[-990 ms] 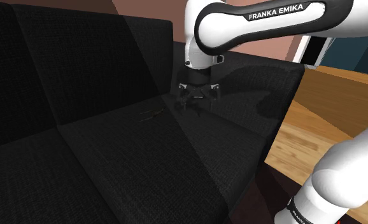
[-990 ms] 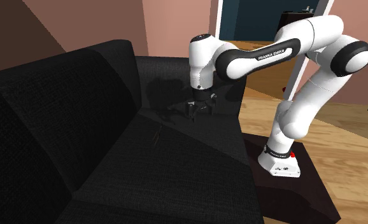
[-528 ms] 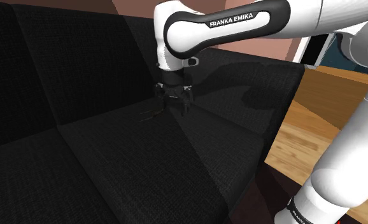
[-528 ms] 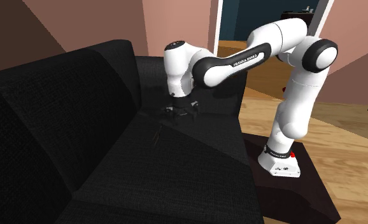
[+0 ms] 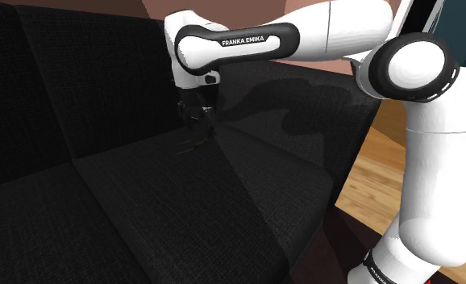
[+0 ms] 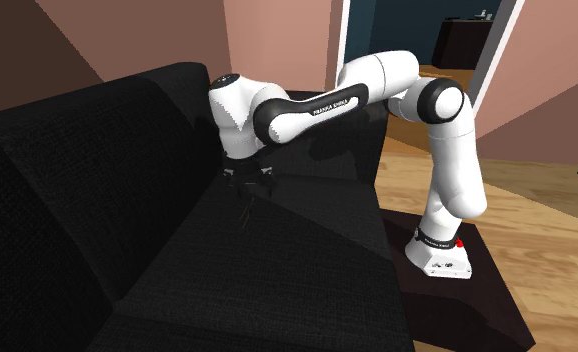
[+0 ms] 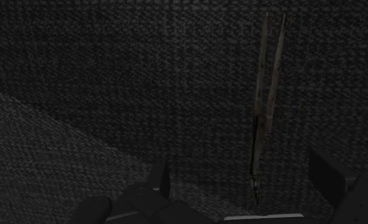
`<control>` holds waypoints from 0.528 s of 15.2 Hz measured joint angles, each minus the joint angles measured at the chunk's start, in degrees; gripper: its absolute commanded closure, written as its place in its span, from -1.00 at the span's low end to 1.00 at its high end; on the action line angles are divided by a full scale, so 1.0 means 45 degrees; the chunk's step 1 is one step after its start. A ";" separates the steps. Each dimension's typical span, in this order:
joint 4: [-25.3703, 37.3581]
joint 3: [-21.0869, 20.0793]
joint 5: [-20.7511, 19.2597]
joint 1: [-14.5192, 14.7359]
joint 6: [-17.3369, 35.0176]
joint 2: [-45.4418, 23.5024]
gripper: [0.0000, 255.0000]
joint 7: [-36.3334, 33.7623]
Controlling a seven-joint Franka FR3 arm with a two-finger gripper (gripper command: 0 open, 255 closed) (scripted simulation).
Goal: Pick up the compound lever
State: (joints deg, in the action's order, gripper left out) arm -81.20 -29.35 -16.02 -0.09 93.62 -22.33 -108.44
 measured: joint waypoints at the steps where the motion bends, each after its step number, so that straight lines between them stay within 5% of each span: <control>1: 0.0576 0.0112 -0.0208 0.0230 -0.0152 -0.0484 -1.00 -0.0429; 8: 0.0421 0.0300 -0.0518 0.0417 0.0562 -0.1151 -1.00 -0.1041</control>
State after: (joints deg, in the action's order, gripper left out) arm -79.31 -27.99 -18.35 1.78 96.14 -27.51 -113.12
